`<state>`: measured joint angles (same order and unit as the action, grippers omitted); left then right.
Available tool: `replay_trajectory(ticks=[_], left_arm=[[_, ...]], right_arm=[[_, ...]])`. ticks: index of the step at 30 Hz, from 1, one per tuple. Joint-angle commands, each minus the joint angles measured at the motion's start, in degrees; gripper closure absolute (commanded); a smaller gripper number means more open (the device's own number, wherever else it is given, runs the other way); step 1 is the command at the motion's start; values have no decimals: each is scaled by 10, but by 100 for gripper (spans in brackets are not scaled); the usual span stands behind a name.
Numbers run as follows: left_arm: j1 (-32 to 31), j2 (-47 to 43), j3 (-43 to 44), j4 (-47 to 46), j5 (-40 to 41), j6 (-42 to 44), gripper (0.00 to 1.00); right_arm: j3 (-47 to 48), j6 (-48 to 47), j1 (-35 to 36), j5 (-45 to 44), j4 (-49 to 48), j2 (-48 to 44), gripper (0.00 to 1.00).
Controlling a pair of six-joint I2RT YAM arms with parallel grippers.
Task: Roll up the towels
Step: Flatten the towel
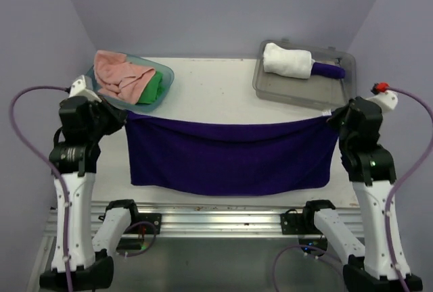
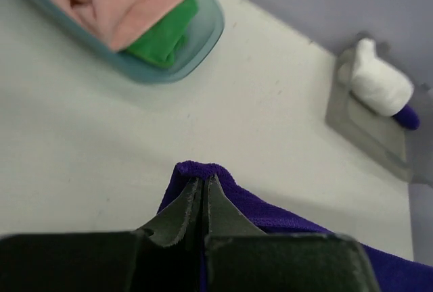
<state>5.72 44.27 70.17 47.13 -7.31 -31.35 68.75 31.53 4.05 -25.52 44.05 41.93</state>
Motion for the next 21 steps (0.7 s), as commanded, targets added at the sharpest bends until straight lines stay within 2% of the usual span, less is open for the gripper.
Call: replay_trajectory(ticks=[1,3,4,6,8,12,21], left_arm=[[4,73,-90,-68,-3,-21,100],[5,123,-134,-96,-2,-33,100],[4,141,-143,-118,0,-37,100],[4,198,-151,-129,11,-43,100],[4,250,-148,-136,17,-44,100],[4,310,-134,-136,28,-45,100],[5,365,-94,-133,50,-36,100]], right_arm=[[-51,8,-2,16,-87,101,100],[-68,12,-2,20,-141,153,100],[-75,12,-1,21,-160,214,100],[-75,13,-1,21,-199,274,100],[-50,21,-1,21,-198,365,100],[-23,26,-1,46,-223,456,100],[-7,20,-3,53,-224,487,100]])
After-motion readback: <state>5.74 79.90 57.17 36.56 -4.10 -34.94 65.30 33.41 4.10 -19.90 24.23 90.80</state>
